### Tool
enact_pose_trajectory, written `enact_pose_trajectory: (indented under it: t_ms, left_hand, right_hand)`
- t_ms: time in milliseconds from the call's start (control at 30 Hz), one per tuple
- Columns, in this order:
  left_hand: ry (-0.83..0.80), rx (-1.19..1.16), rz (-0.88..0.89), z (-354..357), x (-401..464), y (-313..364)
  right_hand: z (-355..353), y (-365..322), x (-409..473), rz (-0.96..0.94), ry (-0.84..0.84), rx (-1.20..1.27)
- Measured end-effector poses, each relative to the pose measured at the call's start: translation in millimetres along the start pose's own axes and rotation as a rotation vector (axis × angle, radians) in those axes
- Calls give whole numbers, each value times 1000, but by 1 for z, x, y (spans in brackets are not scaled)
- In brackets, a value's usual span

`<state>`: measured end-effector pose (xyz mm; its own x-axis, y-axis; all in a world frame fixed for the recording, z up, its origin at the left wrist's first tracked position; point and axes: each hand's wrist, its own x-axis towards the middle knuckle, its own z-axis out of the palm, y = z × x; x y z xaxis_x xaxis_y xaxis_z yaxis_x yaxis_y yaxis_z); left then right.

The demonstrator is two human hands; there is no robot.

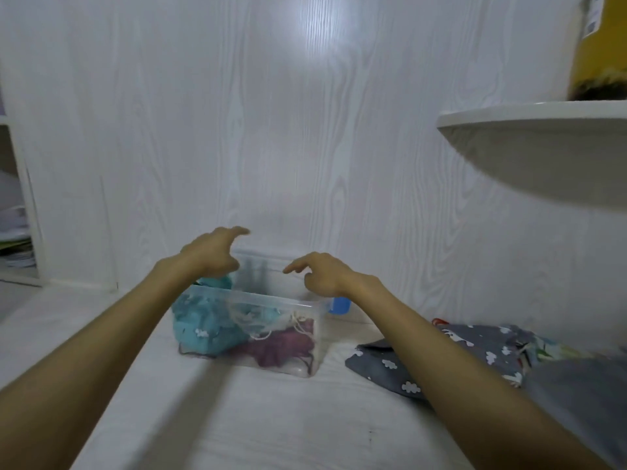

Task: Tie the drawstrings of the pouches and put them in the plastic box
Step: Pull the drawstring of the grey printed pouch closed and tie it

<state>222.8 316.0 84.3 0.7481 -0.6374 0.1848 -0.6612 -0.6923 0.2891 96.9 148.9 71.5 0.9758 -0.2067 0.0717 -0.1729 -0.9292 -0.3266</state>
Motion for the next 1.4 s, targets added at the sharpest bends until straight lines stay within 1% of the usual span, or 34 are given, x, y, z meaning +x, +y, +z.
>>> enact_pose_trajectory:
  t_ms: [67, 133, 167, 200, 267, 300, 367, 433, 500, 567, 600, 667, 733, 767, 833, 900, 933, 1000, 1033, 1100, 1167, 1233, 1267, 1367, 1400]
  left_hand:
    - [-235, 58, 44, 11, 5, 5]
    - [-456, 157, -27, 24, 5, 9]
    - [-521, 169, -74, 26, 4, 11]
    - [-548, 168, -103, 27, 6, 9]
    - [-513, 182, -92, 24, 12, 5]
    - [-460, 181, -80, 20, 16, 5]
    - [-292, 107, -36, 16, 20, 14]
    - [-124, 25, 50, 13, 14, 37]
    - [4, -46, 162, 11, 1, 70]
    - [113, -137, 248, 13, -15, 104]
    - [140, -187, 282, 19, -23, 124]
    - [141, -263, 327, 34, -34, 155]
    - [78, -312, 366, 58, -38, 181]
    - [24, -306, 380, 72, -38, 194]
    - [-150, -250, 378, 105, -33, 209]
    - [-303, -172, 382, 142, -34, 219]
    - [-332, -174, 382, 160, -35, 220]
    - [-383, -296, 366, 188, -38, 220]
    - [-434, -384, 344, 195, -39, 219]
    - [-474, -429, 348, 199, -34, 220]
    - [-409, -378, 336, 192, -25, 219]
    - [-306, -328, 347, 180, -21, 218]
    - [-267, -354, 364, 176, -19, 216]
    - [-194, -490, 498, 168, -24, 219]
    - [-146, -543, 515, 168, -25, 220]
  right_hand:
    - [0, 5, 0, -8, 36, 26]
    - [4, 5, 3, -31, -16, 17]
    - [6, 5, 4, -41, -54, 7]
    - [8, 6, 4, -50, -82, 0]
    - [7, 7, 1, -72, -91, -3]
    - [4, 8, -2, -79, -75, 2]
    - [-7, 14, -13, -89, -18, 21]
    - [-22, 23, -28, -99, 50, 47]
    - [-38, 38, -50, -95, 105, 87]
    - [-51, 57, -73, -54, 169, 115]
    - [-57, 72, -89, -7, 184, 124]
    - [-60, 101, -113, 105, 138, 112]
    - [-54, 134, -131, 255, 10, 3]
    - [-47, 151, -140, 342, -54, -71]
    - [-27, 174, -150, 461, -126, -163]
    - [-3, 190, -162, 480, -86, -126]
    - [9, 197, -166, 487, -50, -101]
    - [30, 214, -171, 552, 20, -74]
    - [38, 220, -172, 604, 86, -73]
    - [42, 227, -173, 683, 257, -111]
    - [38, 229, -172, 649, 386, -92]
    - [27, 222, -169, 552, 484, 52]
    - [19, 216, -166, 493, 517, 139]
    - [-5, 187, -160, 284, 530, 472]
    - [-10, 177, -159, 227, 525, 579]
